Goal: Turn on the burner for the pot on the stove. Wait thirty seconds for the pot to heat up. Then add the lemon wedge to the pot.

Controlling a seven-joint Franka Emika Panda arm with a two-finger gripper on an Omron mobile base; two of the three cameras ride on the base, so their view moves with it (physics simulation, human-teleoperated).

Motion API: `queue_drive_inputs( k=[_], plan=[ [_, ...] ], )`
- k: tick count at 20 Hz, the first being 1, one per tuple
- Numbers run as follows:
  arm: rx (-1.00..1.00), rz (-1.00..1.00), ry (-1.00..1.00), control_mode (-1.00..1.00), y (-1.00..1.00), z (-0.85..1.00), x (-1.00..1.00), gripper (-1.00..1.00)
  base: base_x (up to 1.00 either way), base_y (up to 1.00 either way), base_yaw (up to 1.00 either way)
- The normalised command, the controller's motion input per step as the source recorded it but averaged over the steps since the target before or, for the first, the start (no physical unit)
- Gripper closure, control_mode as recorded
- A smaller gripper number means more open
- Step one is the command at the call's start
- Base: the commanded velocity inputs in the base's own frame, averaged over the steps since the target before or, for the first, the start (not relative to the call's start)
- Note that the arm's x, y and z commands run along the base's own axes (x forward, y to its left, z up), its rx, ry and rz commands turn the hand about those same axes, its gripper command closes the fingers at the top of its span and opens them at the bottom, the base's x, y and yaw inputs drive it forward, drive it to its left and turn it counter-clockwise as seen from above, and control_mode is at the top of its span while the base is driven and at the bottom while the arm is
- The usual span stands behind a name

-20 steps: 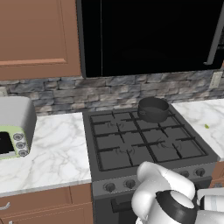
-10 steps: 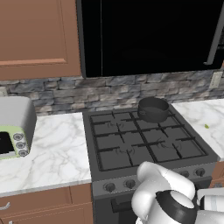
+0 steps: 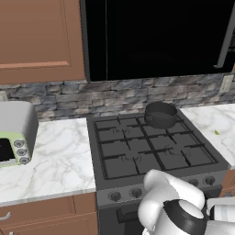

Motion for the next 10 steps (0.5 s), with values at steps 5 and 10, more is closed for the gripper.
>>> queue_drive_inputs(
  k=[5,10],
  plan=[
    [0.00,0.00,0.00,-1.00,0.00,0.00,0.00,1.00,0.00,0.00,0.00],
    [0.00,0.00,0.00,-1.00,0.00,0.00,0.00,1.00,0.00,0.00,0.00]
  ],
)
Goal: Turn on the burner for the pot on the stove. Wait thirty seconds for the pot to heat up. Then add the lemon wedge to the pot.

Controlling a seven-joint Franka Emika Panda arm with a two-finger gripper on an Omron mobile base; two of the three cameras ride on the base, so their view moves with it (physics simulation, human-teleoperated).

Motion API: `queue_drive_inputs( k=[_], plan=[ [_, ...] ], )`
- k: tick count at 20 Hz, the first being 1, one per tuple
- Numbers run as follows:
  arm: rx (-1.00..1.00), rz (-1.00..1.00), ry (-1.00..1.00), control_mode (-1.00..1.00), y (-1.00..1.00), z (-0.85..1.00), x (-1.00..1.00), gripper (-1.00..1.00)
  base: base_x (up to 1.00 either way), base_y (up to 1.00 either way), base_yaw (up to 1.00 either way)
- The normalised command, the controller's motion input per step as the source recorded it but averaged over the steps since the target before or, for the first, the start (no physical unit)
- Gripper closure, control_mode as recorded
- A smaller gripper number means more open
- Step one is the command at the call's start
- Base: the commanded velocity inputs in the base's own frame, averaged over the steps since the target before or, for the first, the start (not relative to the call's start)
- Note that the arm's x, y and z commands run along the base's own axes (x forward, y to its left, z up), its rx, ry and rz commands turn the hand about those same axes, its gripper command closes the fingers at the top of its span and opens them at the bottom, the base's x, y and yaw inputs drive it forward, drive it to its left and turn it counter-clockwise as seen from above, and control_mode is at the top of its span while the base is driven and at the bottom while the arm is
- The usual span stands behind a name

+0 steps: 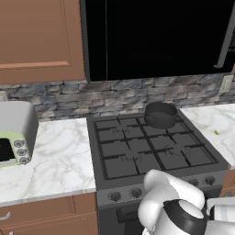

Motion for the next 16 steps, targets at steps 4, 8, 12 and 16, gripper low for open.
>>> queue_drive_inputs(
  k=[4,8,12,16],
  plan=[
    [0.00,0.00,0.00,-1.00,0.00,0.00,0.00,1.00,0.00,0.00,0.00],
    [0.00,0.00,0.00,-1.00,0.00,0.00,0.00,1.00,0.00,0.00,0.00],
    [0.00,0.00,0.00,-1.00,0.00,0.00,0.00,1.00,0.00,0.00,0.00],
    [0.00,0.00,0.00,-1.00,0.00,0.00,0.00,1.00,0.00,0.00,0.00]
  ],
)
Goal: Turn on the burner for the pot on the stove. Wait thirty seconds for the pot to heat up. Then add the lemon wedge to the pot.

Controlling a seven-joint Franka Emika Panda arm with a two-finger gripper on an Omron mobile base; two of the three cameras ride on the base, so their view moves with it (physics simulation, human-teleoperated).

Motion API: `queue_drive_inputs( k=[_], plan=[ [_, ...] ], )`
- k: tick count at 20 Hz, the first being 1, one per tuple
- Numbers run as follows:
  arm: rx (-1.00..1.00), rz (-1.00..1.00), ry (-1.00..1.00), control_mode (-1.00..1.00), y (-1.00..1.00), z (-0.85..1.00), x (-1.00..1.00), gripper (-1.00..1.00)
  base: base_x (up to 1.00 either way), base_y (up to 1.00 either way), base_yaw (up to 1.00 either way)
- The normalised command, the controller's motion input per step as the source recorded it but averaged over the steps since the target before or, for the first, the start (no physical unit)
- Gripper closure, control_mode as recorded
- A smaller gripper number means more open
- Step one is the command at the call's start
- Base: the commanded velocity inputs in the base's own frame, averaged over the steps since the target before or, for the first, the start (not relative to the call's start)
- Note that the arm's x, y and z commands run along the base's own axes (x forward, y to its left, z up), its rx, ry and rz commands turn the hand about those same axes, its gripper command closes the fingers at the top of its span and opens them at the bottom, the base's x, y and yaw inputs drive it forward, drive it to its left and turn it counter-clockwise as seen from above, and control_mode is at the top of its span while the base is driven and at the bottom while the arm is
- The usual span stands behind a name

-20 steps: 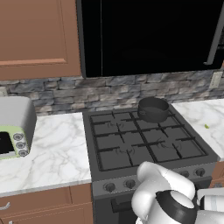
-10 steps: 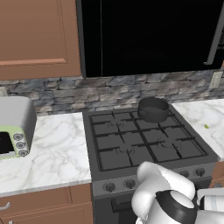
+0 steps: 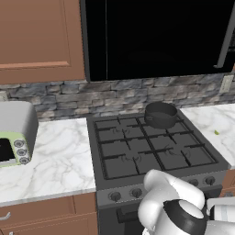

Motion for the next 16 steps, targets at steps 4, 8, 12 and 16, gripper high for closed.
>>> queue_drive_inputs(
  k=[4,8,12,16],
  plan=[
    [0.00,0.00,0.00,-1.00,0.00,0.00,0.00,1.00,0.00,0.00,0.00],
    [0.00,0.00,0.00,-1.00,0.00,0.00,0.00,1.00,0.00,0.00,0.00],
    [0.00,0.00,0.00,-1.00,0.00,0.00,0.00,1.00,0.00,0.00,0.00],
    [0.00,0.00,0.00,-1.00,0.00,0.00,0.00,1.00,0.00,0.00,0.00]
  ],
)
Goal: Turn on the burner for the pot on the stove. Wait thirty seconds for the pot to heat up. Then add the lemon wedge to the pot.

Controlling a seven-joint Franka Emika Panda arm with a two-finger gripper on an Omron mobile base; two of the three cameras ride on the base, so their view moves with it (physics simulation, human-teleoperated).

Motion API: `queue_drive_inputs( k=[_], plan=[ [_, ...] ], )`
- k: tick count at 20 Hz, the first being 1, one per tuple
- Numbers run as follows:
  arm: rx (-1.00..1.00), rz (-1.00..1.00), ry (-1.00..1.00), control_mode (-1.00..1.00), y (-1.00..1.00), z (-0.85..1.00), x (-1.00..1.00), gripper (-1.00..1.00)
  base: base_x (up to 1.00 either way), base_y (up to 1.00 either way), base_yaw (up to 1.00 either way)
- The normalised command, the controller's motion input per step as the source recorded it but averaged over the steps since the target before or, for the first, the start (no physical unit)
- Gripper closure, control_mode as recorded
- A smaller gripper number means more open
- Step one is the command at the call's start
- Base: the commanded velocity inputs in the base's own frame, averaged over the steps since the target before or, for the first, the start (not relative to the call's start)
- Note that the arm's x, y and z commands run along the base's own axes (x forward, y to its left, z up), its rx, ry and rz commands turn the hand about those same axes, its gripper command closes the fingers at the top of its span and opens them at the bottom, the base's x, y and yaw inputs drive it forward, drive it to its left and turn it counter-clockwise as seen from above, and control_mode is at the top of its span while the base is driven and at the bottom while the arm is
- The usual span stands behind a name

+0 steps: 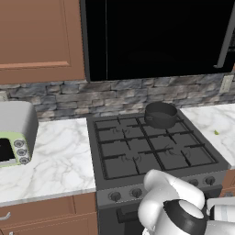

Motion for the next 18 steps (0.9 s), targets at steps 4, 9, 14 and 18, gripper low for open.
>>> queue_drive_inputs(
  k=[4,9,14,18],
  plan=[
    [0.00,0.00,0.00,-1.00,0.00,0.00,0.00,1.00,0.00,0.00,0.00],
    [0.00,0.00,0.00,-1.00,0.00,0.00,0.00,1.00,0.00,0.00,0.00],
    [0.00,0.00,0.00,-1.00,0.00,0.00,0.00,1.00,0.00,0.00,0.00],
    [0.00,0.00,0.00,-1.00,0.00,0.00,0.00,1.00,0.00,0.00,0.00]
  ],
)
